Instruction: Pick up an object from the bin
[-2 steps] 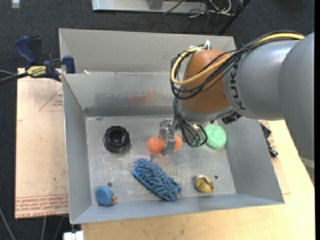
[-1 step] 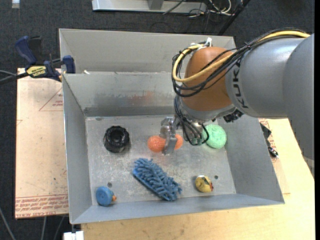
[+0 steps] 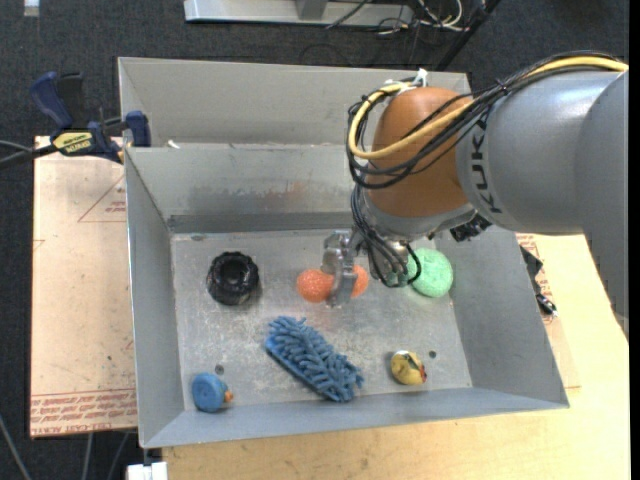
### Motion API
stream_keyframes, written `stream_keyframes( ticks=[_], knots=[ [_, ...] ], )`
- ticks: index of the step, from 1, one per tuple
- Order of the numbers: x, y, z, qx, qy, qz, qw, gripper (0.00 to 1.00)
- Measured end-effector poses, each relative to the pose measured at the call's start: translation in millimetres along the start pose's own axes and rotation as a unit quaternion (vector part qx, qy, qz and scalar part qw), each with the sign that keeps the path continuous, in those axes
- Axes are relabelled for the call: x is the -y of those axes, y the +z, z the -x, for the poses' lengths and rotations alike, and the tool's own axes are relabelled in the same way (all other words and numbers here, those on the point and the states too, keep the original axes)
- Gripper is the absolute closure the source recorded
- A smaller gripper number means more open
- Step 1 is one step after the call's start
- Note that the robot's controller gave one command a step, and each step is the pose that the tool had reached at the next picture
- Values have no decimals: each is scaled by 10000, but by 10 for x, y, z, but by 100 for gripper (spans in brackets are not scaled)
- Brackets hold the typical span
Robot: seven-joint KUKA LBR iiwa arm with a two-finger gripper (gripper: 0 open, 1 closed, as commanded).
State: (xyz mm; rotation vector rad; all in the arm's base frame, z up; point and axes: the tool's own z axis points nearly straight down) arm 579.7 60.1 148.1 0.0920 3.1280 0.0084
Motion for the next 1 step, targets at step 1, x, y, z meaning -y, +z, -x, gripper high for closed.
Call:
stream_keyframes(
  ticks=[1],
  knots=[
    [-1, -163, 3, 6, 0, 2, 10000, 100]
  ],
)
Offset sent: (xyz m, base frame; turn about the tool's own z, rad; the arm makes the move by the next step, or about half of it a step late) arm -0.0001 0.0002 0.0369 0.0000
